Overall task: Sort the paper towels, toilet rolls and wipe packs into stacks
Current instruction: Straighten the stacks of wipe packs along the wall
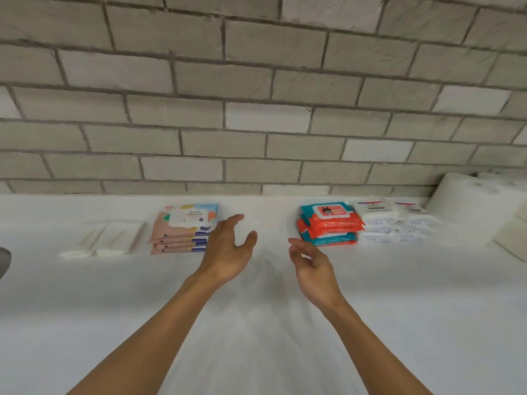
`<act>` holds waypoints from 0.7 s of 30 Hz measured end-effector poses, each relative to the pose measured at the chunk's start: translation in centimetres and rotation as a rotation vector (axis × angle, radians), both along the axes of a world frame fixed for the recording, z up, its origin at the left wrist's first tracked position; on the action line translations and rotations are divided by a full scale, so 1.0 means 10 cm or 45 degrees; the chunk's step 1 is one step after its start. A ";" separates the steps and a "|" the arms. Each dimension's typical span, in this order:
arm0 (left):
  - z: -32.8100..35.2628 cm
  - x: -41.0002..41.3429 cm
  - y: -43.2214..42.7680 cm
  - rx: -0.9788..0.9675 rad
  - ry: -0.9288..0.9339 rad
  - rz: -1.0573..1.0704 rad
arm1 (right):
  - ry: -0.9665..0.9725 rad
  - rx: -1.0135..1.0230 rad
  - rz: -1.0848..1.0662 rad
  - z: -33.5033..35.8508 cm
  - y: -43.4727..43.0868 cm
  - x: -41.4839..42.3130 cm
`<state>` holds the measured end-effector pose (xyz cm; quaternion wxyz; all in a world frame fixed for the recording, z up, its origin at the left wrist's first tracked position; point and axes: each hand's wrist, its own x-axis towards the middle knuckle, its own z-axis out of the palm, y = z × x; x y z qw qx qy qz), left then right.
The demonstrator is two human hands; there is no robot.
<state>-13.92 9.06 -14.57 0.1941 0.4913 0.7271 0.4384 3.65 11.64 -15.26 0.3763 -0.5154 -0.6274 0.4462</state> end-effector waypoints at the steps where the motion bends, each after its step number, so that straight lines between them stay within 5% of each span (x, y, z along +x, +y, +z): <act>1: -0.02 0.09 0.03 -0.020 0.015 -0.019 | -0.010 -0.001 -0.007 0.00 0.02 0.10; 21: -0.30 1.45 1.16 -0.261 0.338 -0.178 | -0.328 -0.028 0.066 -0.15 1.34 1.42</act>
